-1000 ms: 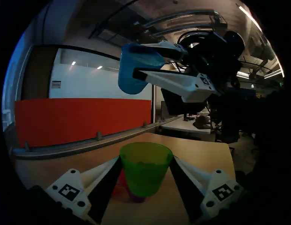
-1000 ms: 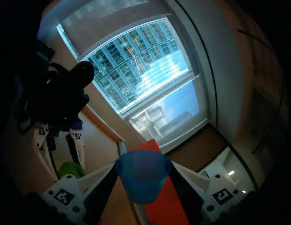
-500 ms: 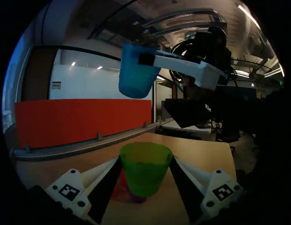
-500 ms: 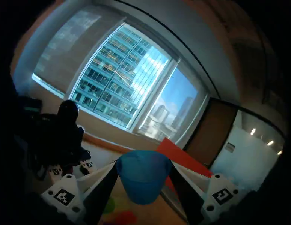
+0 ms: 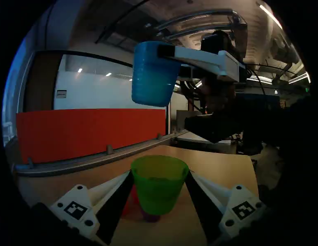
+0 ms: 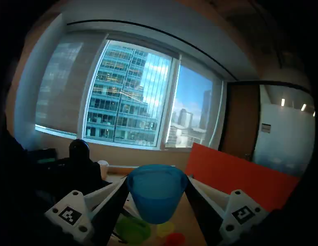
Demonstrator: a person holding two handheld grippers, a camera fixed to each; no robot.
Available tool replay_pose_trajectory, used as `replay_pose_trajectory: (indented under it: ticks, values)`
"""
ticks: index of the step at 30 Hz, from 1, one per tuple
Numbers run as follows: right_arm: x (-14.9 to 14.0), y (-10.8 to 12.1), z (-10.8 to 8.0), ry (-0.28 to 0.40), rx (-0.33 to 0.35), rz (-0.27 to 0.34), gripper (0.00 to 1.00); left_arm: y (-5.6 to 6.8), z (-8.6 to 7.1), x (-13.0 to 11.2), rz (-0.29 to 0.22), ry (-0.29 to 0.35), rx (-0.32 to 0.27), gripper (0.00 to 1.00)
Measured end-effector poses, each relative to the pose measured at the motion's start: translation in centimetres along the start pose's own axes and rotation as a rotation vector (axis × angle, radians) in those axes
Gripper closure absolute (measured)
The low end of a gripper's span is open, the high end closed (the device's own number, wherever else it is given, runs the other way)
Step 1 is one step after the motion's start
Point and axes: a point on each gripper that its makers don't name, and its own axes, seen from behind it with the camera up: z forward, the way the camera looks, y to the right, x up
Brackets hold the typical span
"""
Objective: Pour water
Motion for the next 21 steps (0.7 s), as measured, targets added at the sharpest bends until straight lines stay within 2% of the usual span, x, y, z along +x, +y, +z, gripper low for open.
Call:
replay_pose_trajectory:
  ticks: [6,15,21]
  values:
    - [-0.1,-0.3,0.0,-0.002,0.018,0.058,0.08,0.1,0.0,0.0,0.007,-0.003,0.0,0.14]
    - [-0.4,-0.1,0.0,-0.009,0.02,0.077,0.08,0.2,0.1,-0.1,0.011,-0.008,-0.001,0.14]
    - [-0.8,0.7,-0.5,-0.016,-0.004,0.07,0.08,0.0,0.0,-0.1,0.014,-0.013,0.002,0.14]
